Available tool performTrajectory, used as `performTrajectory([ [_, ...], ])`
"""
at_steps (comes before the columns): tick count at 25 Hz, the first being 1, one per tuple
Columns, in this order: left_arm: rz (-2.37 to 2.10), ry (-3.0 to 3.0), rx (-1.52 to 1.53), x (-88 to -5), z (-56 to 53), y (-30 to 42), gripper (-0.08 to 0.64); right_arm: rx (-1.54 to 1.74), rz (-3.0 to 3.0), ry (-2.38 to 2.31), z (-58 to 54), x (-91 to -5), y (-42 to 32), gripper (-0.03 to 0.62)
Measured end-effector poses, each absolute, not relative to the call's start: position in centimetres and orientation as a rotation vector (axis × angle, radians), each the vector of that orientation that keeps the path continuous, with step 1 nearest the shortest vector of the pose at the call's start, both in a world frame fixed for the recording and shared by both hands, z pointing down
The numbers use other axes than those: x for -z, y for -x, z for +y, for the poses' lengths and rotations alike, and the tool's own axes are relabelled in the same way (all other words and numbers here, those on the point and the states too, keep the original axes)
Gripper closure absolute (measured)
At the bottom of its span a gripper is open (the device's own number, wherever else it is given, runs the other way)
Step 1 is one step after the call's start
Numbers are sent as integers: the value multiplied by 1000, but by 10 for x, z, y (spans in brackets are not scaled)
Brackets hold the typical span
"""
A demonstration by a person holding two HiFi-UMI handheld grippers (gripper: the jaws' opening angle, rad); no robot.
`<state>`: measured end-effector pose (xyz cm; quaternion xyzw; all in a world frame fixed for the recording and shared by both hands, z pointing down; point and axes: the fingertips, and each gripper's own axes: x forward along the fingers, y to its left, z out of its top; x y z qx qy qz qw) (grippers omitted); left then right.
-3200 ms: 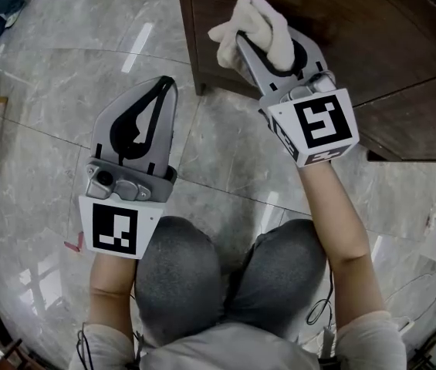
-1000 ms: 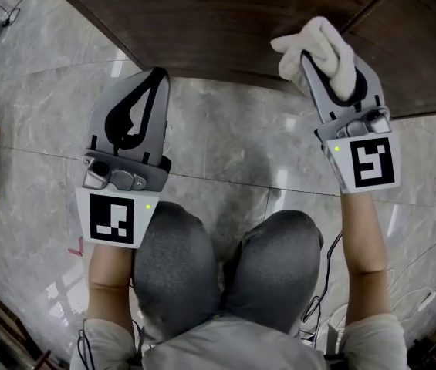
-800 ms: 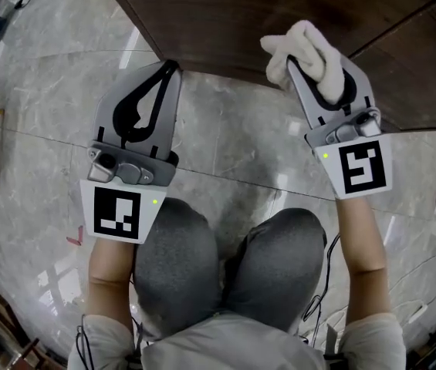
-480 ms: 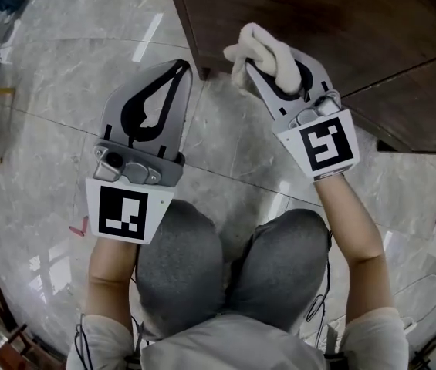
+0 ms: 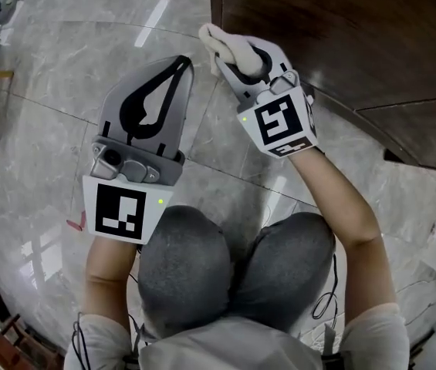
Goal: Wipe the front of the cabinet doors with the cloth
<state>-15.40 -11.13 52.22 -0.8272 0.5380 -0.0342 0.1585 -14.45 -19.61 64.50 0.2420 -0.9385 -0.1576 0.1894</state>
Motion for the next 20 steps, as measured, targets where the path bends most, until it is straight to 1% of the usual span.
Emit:
performTrajectory([
  [4, 1567, 2378, 112, -537, -112, 167, 541, 444, -2602, -678, -207, -661, 152, 457],
  [11, 1587, 2370, 86, -538, -116, 175, 541, 426, -2568, -765, -224, -660, 136, 457],
  [20, 1565, 2378, 76, -539, -117, 152, 541, 415, -2515, -837, -225, -661, 85, 457],
])
